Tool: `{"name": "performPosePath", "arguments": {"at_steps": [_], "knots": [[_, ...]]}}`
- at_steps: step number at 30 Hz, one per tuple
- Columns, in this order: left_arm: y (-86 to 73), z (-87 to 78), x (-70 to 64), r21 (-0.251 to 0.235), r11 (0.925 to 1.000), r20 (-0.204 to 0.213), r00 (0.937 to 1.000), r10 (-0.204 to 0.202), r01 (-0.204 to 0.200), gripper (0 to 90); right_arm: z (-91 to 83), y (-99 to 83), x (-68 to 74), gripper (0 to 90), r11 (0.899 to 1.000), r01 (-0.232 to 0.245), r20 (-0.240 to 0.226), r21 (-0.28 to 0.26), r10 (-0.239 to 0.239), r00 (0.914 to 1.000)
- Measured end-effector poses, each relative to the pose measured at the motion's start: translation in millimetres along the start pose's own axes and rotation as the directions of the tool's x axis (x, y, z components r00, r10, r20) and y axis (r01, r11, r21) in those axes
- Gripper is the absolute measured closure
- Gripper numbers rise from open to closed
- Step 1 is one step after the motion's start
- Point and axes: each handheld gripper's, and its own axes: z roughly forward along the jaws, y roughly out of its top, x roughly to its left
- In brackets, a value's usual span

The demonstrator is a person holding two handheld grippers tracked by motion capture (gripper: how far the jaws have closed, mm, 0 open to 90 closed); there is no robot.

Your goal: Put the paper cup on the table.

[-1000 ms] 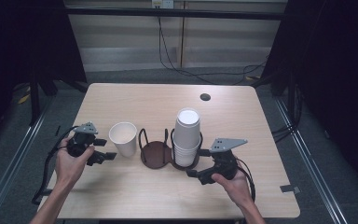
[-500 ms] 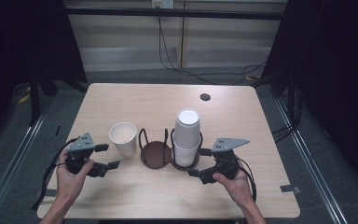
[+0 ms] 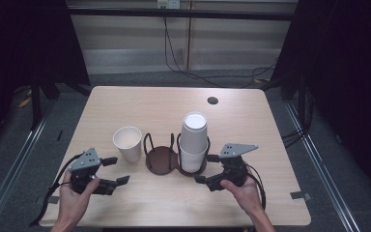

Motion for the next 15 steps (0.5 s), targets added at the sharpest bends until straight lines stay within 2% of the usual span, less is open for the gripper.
{"name": "performPosePath", "arguments": {"at_steps": [2,4,6,9,11,12,15], "knots": [[-1.4,3.3,-7.4,0.000,1.0000,-0.002,1.0000,0.001,-0.001,19.3,-0.6,-0.1,0.2,14.6,1.000,0.002,0.002,-0.003,-0.002,1.0000],[-2.0,8.0,-14.1,-0.015,0.9998,0.028,0.9995,-0.010,0.011,19.3,-0.8,-0.5,0.1,14.7,1.000,-0.001,0.003,0.000,0.001,1.0000],[-0.5,11.9,-18.9,-0.032,0.9994,0.031,0.9994,-0.011,0.012,19.3,-1.0,-0.8,0.5,14.7,1.000,0.002,0.003,-0.002,-0.002,1.0000],[1.9,18.8,-22.6,-0.071,0.9969,0.054,0.9980,-0.032,0.036,19.0,-1.3,-1.3,0.8,14.7,1.000,-0.003,0.002,-0.009,0.003,1.0000],[4.8,25.3,-23.0,-0.081,0.9946,0.078,0.9953,-0.058,0.064,18.0,-1.0,-2.2,0.1,14.7,1.000,-0.013,-0.003,-0.025,0.013,0.9999],[6.5,28.5,-25.0,-0.087,0.9948,0.058,0.9971,-0.049,0.054,17.9,-0.7,-2.5,0.1,14.7,0.999,-0.020,0.000,-0.030,0.020,0.9998],[10.4,41.0,-30.3,-0.080,0.9957,0.084,0.9956,-0.040,0.047,17.8,0.5,-2.4,1.7,14.7,0.999,-0.028,0.003,-0.029,0.028,0.9996]]}}
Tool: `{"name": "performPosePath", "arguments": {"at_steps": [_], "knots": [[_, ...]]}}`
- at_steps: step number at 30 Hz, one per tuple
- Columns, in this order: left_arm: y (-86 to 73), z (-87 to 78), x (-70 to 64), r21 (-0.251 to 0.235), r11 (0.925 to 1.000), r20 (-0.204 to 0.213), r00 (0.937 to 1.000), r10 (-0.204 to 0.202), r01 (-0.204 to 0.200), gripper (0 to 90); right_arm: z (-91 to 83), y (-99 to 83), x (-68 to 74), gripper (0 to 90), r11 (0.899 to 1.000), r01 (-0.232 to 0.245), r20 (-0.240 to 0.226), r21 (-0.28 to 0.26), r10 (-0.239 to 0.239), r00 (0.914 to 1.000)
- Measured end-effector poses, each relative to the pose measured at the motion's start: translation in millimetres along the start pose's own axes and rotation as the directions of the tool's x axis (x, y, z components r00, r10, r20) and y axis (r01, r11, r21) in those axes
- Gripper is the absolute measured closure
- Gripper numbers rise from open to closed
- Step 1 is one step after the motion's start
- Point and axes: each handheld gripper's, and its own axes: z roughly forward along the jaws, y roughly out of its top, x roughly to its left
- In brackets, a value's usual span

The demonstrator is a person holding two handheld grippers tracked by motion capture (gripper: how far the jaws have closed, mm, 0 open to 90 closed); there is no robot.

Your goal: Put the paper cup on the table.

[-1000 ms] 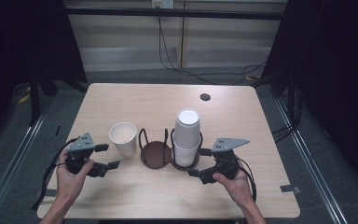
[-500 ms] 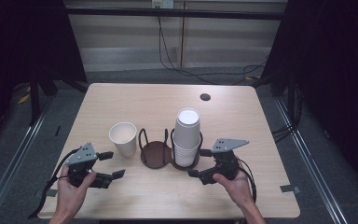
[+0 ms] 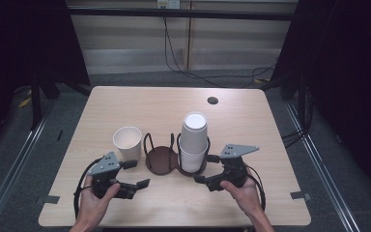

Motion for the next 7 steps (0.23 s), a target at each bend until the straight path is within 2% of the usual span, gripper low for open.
{"name": "performPosePath", "arguments": {"at_steps": [2,4,5,7], "knots": [[1.2,11.8,-1.6,0.010,0.9998,0.025,0.9996,0.015,-0.015,17.8,-0.3,-1.1,1.5,14.7,1.000,0.000,0.000,0.002,0.000,1.0000],[1.0,15.7,-0.1,0.018,0.9998,0.055,0.9985,0.003,-0.004,17.7,-1.3,-3.2,3.0,14.7,1.000,-0.002,0.008,0.012,0.002,1.0000],[-0.7,16.5,1.1,0.024,0.9997,0.038,0.9992,-0.009,0.008,17.7,-2.6,-4.9,4.3,14.8,1.000,-0.007,0.022,0.011,0.007,0.9997],[-4.9,15.6,3.1,0.019,0.9980,0.034,0.9976,-0.061,0.060,17.7,-5.1,-10.3,8.0,14.9,1.000,-0.010,0.040,0.012,0.009,0.9992]]}}
